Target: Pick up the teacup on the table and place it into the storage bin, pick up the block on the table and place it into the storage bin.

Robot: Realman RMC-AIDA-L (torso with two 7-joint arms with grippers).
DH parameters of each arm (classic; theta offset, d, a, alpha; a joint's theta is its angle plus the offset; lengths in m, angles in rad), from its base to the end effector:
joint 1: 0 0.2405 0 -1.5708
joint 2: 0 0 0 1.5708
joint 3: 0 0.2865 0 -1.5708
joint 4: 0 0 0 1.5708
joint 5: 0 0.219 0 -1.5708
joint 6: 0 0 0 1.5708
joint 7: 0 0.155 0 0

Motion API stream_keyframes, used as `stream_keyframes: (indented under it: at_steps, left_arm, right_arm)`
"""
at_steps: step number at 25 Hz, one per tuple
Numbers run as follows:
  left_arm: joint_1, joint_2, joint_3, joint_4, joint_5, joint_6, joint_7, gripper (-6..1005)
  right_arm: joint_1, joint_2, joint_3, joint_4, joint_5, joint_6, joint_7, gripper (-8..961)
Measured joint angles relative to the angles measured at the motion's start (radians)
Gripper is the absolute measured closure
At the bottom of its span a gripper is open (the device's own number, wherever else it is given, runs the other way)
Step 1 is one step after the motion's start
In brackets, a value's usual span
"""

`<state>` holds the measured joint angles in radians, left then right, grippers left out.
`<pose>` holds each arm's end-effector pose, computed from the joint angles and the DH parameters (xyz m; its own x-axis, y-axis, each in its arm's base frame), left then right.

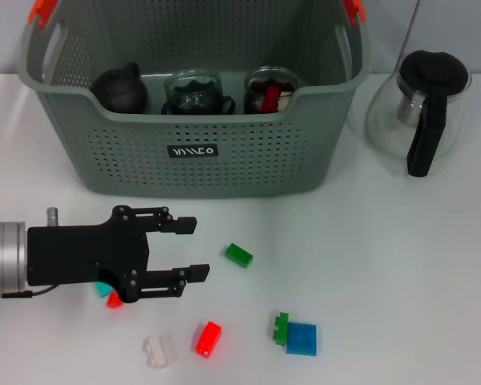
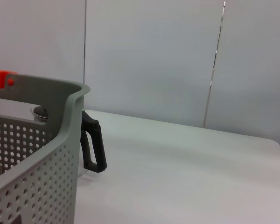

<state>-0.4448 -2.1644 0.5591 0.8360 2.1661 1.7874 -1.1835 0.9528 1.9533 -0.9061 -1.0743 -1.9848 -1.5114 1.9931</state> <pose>-0.2915 0.3042 -0.0229 0.8678 0.1700 0.4670 0.2648 -0.9533 -0.1450 0.0596 0.4670 0.0670 0.9138 -0.1169 -0.3890 -0.2233 -0.9446 -0.2405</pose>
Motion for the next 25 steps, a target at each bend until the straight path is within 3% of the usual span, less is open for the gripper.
stream_keyframes:
  at_steps: [5, 8, 13, 15, 17, 18, 20, 21, 25]
  left_arm:
    - [0.0, 0.0, -0.001, 0.001, 0.0, 0.001, 0.004, 325]
    - [0.0, 0.0, -0.001, 0.002, 0.0, 0.0, 0.006, 325]
    - [-0.006, 0.003, 0.0, 0.001, 0.006, -0.004, 0.007, 325]
    - [-0.008, 0.003, 0.001, 0.0, 0.007, -0.004, 0.007, 325]
    - [-0.009, 0.003, 0.002, 0.0, 0.007, -0.005, 0.007, 325]
    - [-0.01, 0.003, 0.004, 0.0, 0.007, -0.005, 0.007, 325]
    - [-0.009, 0.003, 0.005, -0.001, 0.007, -0.005, 0.007, 325]
    - [-0.009, 0.003, 0.006, -0.003, 0.007, -0.007, 0.008, 325]
    - [-0.006, 0.002, 0.005, -0.01, 0.004, -0.01, 0.025, 325]
  right_arm:
    - [-0.123, -0.006, -0.004, -0.078, 0.156, -0.323, -0.063, 102]
    - [-0.186, 0.004, -0.032, -0.141, 0.1, -0.443, -0.06, 78]
    - [-0.258, 0.015, -0.179, -0.186, -0.04, -0.466, -0.02, 55]
    - [-0.256, 0.035, -0.22, -0.175, -0.117, -0.465, -0.016, 55]
    - [-0.239, 0.071, -0.244, -0.165, -0.21, -0.464, -0.015, 55]
    - [-0.222, 0.102, -0.254, -0.16, -0.281, -0.462, -0.015, 55]
    - [-0.193, 0.141, -0.279, -0.144, -0.381, -0.445, -0.009, 55]
    - [-0.176, 0.152, -0.309, -0.123, -0.412, -0.427, 0.005, 55]
    - [-0.115, 0.147, -0.477, -0.025, -0.41, -0.331, 0.083, 54]
